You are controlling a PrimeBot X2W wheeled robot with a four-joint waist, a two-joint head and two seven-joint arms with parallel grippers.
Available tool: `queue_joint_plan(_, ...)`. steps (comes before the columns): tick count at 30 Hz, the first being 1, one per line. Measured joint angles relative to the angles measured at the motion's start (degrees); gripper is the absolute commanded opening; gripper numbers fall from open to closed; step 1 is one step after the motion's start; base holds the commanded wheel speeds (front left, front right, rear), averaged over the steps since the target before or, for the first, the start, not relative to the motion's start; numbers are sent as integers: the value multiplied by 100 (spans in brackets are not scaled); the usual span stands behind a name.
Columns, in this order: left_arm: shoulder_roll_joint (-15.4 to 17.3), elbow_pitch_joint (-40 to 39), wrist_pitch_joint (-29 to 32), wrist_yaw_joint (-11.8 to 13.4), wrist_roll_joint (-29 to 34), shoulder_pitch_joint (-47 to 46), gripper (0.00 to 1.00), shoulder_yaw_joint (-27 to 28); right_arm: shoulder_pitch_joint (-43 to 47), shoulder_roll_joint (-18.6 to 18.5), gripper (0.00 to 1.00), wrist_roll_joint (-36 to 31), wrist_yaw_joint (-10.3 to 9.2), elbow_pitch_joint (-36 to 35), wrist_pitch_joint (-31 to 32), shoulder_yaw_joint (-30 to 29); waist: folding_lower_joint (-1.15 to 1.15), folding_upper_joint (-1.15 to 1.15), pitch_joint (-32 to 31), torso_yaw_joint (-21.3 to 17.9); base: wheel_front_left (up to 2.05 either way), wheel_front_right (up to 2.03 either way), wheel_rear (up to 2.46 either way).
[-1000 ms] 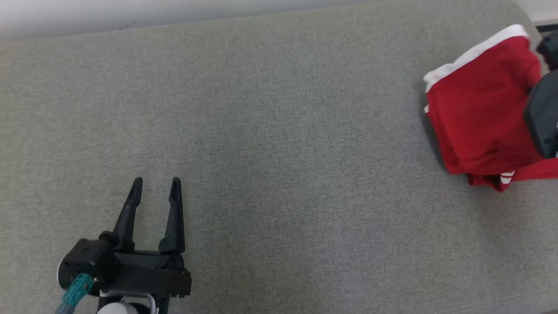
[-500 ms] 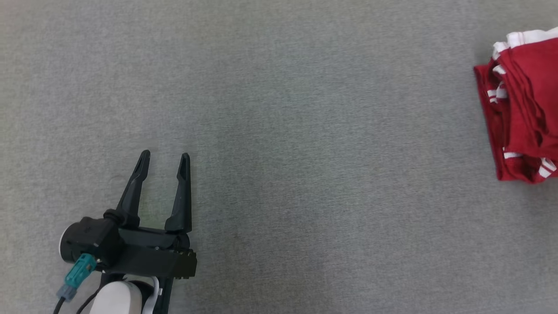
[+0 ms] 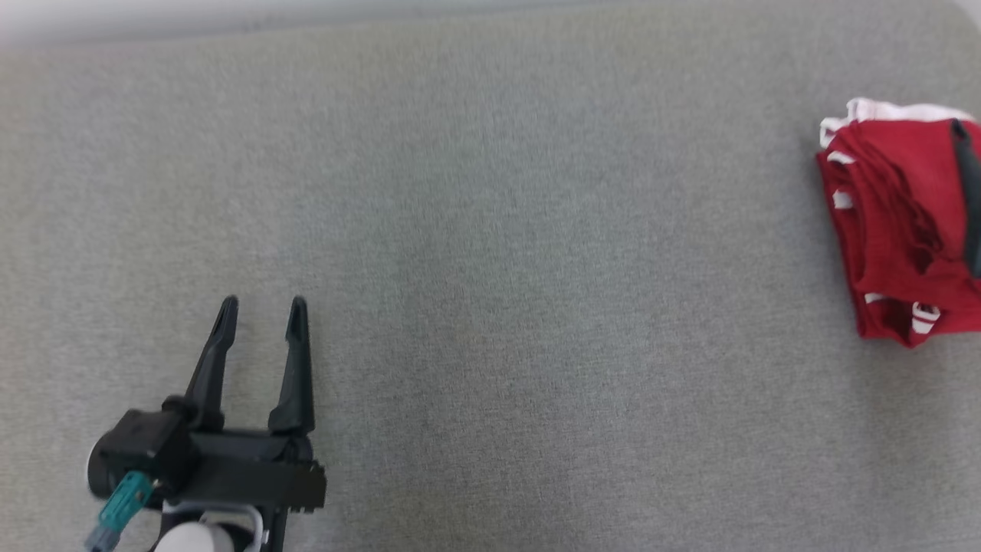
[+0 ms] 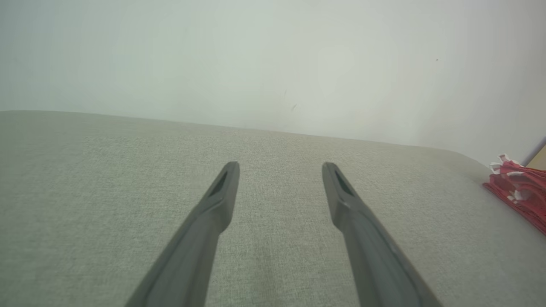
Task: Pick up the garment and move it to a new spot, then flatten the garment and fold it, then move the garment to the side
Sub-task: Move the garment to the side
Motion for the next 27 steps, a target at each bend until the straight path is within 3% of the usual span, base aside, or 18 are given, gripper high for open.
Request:
queue_joint_plan(7, 1, 43, 0, 149, -8, 534, 100, 232, 806, 1047, 100, 386, 0, -444, -1104, -600, -1, 0, -569, 5, 0, 0, 0)
queue_joint_plan(12, 1, 82, 0, 200, -15, 908, 100, 321, 1573, 1623, 100, 705, -1, -792, -1671, -627, -1, -1, -1007, 14, 0, 0, 0)
queue_joint_plan(27, 3, 333, 0, 145, 27, 1319, 100, 661, 3235, 2485, 100, 324, 0, -1110, -2544, -1037, -1, -1, -1932, 266, 0, 0, 0)
